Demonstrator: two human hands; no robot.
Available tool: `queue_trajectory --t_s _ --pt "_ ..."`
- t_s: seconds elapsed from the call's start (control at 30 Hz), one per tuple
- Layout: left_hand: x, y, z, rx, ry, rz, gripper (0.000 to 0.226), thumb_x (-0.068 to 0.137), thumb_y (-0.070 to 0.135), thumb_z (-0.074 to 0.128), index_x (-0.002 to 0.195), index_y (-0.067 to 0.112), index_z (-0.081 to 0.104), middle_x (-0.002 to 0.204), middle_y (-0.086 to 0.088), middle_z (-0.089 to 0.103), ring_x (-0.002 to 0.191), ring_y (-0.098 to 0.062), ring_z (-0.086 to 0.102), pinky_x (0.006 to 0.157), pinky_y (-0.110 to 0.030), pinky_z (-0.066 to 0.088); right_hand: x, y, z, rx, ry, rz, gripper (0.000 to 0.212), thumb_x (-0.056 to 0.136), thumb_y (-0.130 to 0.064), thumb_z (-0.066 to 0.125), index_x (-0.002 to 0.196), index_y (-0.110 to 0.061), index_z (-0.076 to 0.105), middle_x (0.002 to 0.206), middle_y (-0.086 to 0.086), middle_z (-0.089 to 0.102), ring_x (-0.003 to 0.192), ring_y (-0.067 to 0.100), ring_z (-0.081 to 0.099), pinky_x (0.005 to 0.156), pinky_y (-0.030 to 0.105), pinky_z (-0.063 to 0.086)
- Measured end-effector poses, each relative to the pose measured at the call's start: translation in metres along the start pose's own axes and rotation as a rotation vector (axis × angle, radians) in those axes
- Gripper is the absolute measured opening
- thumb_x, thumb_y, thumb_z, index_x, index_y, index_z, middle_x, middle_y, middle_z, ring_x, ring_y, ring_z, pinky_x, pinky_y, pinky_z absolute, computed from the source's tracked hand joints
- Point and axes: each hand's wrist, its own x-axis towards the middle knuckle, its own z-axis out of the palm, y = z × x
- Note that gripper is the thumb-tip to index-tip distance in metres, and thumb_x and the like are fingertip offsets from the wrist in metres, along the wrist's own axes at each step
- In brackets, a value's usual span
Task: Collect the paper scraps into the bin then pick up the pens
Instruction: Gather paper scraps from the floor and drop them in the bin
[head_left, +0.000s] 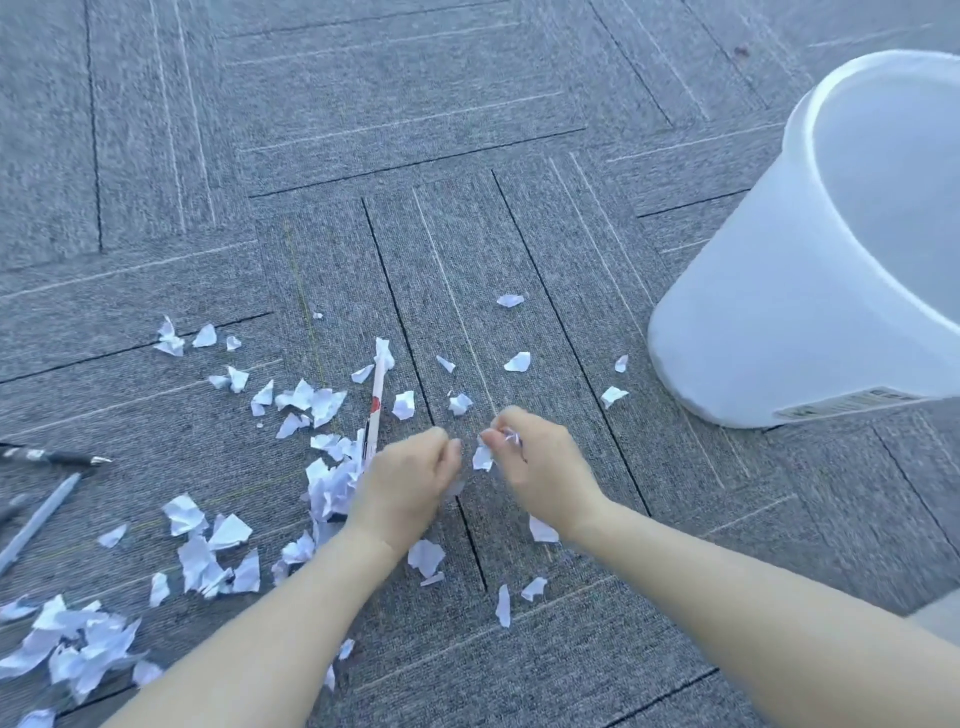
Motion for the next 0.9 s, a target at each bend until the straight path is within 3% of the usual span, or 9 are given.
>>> queue_trajectory --t_s 0.1,0.2,0.33,0.47,0.57,0.67,0.73,0.8,0.9 --pt "0.043 0.057 -0.027 -0.435 0.172 -0.250 0.042 0.097 0.030 0.043 0.058 0.015 0.038 0.053 0.003 0.037 0.049 -0.014 0.032 0.049 -0.032 0.028 0.013 -0.050 -0.048 0.377 0.257 0.038 0.024 0.098 -0.030 0.053 0.075 -0.025 0.053 0.050 -0.015 0.051 0.046 0.005 0.040 0.048 0.025 0.034" --pt "0.094 0.137 -0.065 -0.718 0.293 -0.130 0.041 0.097 0.028 0.046 0.058 0.018 0.036 0.051 0.006 0.033 0.049 -0.011 0.029 0.046 -0.029 0.026 0.019 -0.093 -0.121 0.518 0.515 -0.030 0.025 0.098 -0.024 0.056 0.073 -0.022 0.055 0.050 -0.013 0.052 0.047 0.004 0.042 0.045 0.027 0.038" --pt "0.140 0.247 -0.087 -1.055 0.169 0.035 0.042 0.098 0.024 0.044 0.056 0.019 0.039 0.049 0.008 0.036 0.044 -0.012 0.032 0.044 -0.028 0.030 0.000 -0.113 -0.217 0.651 0.792 -0.036 0.024 0.097 -0.024 0.056 0.074 -0.019 0.056 0.054 0.000 0.049 0.044 0.016 0.038 0.040 0.029 0.036" --pt "0.172 0.320 -0.065 -1.054 0.042 0.035 0.043 0.095 0.026 0.044 0.054 0.015 0.043 0.049 0.002 0.038 0.049 -0.018 0.032 0.051 -0.035 0.032 -0.023 -0.089 -0.288 0.522 0.979 0.085 0.024 0.096 -0.028 0.056 0.074 -0.019 0.060 0.052 -0.007 0.054 0.041 0.011 0.043 0.033 0.024 0.042" --pt "0.188 0.343 -0.039 -0.801 -0.025 0.075 0.043 0.094 0.031 0.046 0.064 0.002 0.057 0.056 -0.009 0.052 0.054 -0.026 0.042 0.056 -0.037 0.038 -0.026 -0.056 -0.310 0.399 1.007 0.261 0.030 0.097 -0.033 0.053 0.073 -0.018 0.062 0.059 -0.003 0.058 0.047 0.014 0.052 0.036 0.021 0.042" --pt "0.191 0.348 -0.026 -0.624 -0.217 0.077 0.047 0.097 0.042 0.040 0.069 0.013 0.064 0.074 -0.013 0.065 0.080 -0.033 0.062 0.075 -0.038 0.047 -0.025 -0.027 -0.308 0.425 0.899 0.417 0.043 0.093 -0.052 0.044 0.074 -0.020 0.066 0.067 -0.009 0.065 0.070 0.021 0.065 0.066 0.034 0.051" --pt "0.187 0.346 -0.025 -0.615 -0.297 0.054 0.051 0.099 0.047 0.031 0.075 0.021 0.069 0.088 -0.008 0.067 0.094 -0.029 0.061 0.088 -0.037 0.046 -0.027 -0.021 -0.304 0.411 0.826 0.460 0.050 0.092 -0.061 0.035 0.086 -0.022 0.067 0.077 -0.009 0.062 0.090 0.023 0.060 0.083 0.039 0.045" --pt "0.181 0.342 -0.026 -0.670 -0.265 0.048 0.055 0.100 0.044 0.027 0.080 0.020 0.073 0.096 -0.007 0.069 0.096 -0.027 0.059 0.088 -0.036 0.043 -0.029 -0.023 -0.302 0.351 0.848 0.486 0.048 0.098 -0.056 0.031 0.086 -0.022 0.063 0.081 -0.010 0.056 0.097 0.020 0.050 0.086 0.036 0.037" --pt "0.175 0.331 -0.030 -0.860 -0.117 0.076 0.053 0.099 0.041 0.032 0.069 0.020 0.069 0.085 -0.003 0.073 0.088 -0.023 0.065 0.088 -0.041 0.048 -0.027 -0.040 -0.296 0.348 0.941 0.382 0.047 0.101 -0.044 0.034 0.097 -0.010 0.066 0.098 -0.002 0.065 0.088 0.017 0.056 0.076 0.031 0.039"
